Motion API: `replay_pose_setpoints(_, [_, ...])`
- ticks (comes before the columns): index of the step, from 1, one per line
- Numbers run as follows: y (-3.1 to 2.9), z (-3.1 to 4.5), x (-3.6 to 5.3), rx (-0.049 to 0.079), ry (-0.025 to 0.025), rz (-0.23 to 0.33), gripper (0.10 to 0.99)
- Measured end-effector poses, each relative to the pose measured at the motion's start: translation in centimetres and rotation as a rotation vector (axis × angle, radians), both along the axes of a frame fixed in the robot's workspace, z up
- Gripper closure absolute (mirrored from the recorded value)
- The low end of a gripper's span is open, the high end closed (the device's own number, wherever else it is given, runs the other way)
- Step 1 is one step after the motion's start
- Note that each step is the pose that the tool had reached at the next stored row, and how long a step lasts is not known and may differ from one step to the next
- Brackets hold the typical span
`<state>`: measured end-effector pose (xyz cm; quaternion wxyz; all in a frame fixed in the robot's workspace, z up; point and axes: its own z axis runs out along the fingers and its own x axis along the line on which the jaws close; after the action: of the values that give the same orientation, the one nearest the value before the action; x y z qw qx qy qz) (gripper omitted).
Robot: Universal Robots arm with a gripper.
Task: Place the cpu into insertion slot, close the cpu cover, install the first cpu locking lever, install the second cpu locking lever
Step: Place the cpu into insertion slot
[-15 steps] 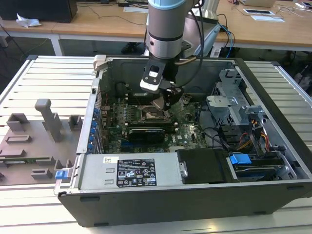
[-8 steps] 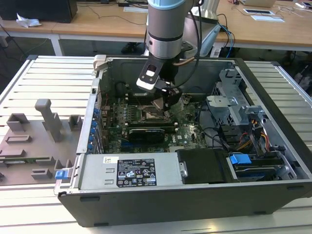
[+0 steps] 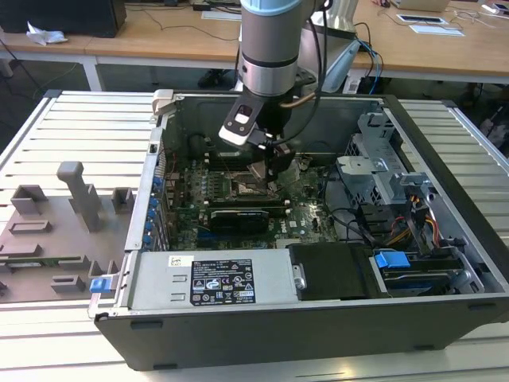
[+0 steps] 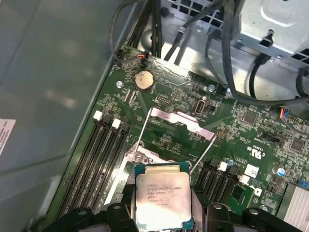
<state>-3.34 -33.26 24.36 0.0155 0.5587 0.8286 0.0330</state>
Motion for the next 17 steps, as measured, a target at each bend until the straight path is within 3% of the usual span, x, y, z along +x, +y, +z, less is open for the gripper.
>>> replay_pose_setpoints(11, [0.00, -0.04, 0.00, -0.006, 0.0000, -0.086, 0.541])
replay_pose_setpoints(17, [0.00, -0.09, 0.00, -0.011, 0.0001, -0.175, 0.541])
